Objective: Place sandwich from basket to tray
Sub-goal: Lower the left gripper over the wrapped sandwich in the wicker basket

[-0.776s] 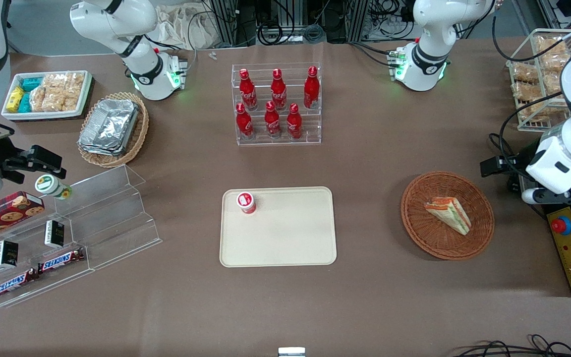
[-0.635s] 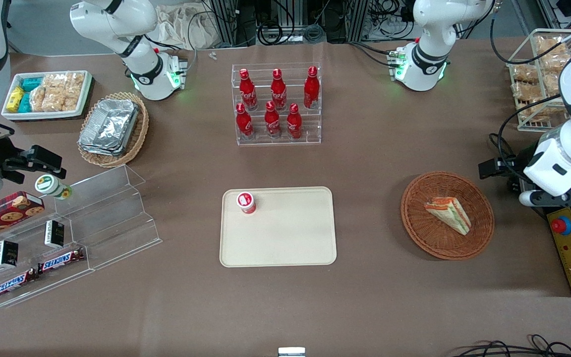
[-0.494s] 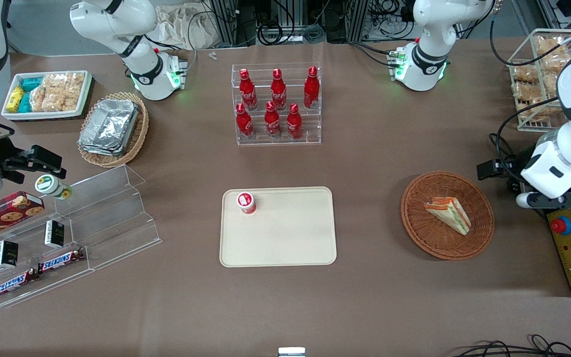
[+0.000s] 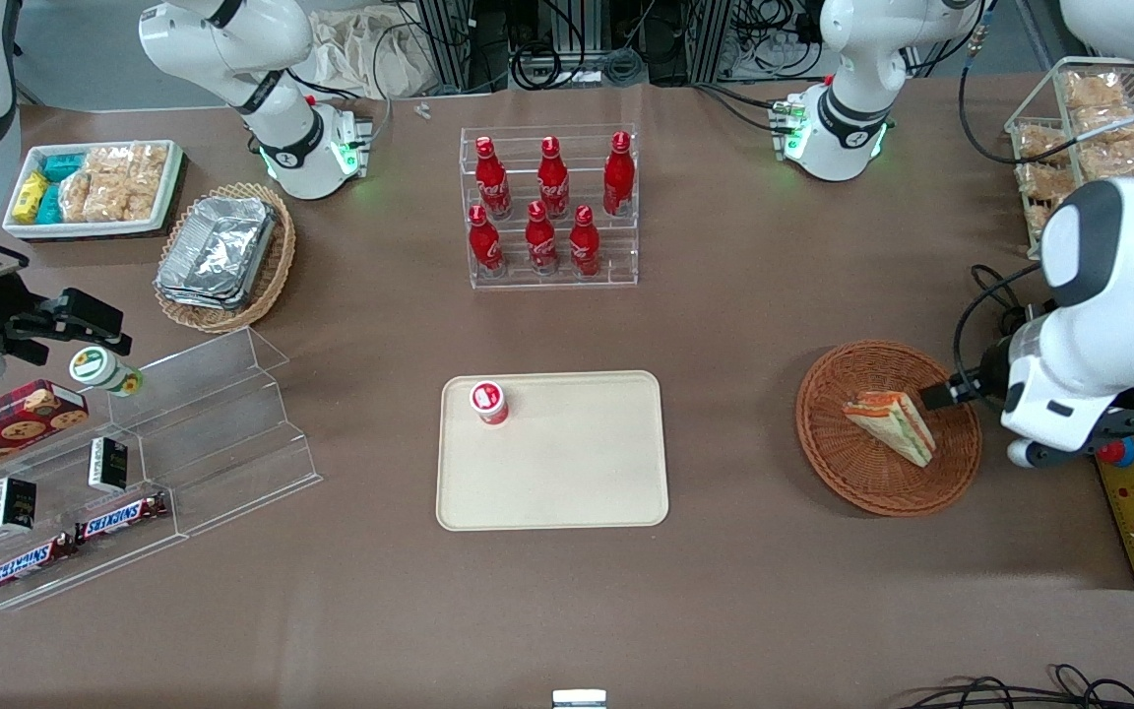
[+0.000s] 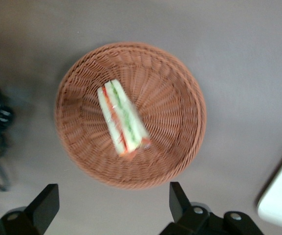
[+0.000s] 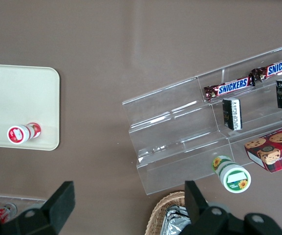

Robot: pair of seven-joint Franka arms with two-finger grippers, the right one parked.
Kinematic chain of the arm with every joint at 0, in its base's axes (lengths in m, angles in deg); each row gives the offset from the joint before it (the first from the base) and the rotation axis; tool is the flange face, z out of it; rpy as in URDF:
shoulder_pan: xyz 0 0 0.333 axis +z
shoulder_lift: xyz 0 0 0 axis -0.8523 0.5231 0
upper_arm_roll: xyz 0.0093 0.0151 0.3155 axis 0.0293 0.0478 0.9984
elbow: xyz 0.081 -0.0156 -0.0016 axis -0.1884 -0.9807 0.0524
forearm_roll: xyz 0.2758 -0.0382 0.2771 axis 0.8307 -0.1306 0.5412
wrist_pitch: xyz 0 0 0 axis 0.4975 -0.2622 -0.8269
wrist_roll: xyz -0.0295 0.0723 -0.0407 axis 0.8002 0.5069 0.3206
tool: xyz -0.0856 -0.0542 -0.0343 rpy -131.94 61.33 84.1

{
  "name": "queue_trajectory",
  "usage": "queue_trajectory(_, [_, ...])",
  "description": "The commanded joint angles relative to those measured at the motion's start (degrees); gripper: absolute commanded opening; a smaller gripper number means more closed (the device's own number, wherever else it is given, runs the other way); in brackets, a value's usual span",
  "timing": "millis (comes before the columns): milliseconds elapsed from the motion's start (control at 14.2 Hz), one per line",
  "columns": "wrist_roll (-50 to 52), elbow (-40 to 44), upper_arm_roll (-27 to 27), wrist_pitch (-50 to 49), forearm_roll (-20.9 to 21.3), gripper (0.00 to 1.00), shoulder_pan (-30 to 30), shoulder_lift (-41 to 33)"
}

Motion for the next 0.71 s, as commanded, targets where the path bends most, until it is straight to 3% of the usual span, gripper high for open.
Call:
queue_trajectory(0, [11.71, -7.32, 0.07, 9.30, -0.62, 1.00, 0.78, 0.05])
queue_trajectory(212, [19.64, -12.69, 0.33, 17.13, -0.36, 1.00, 1.13, 1.37])
queue_trajectory(635, [20.71, -19.74, 2.53, 23.48, -0.45, 1.00, 1.31, 2.07])
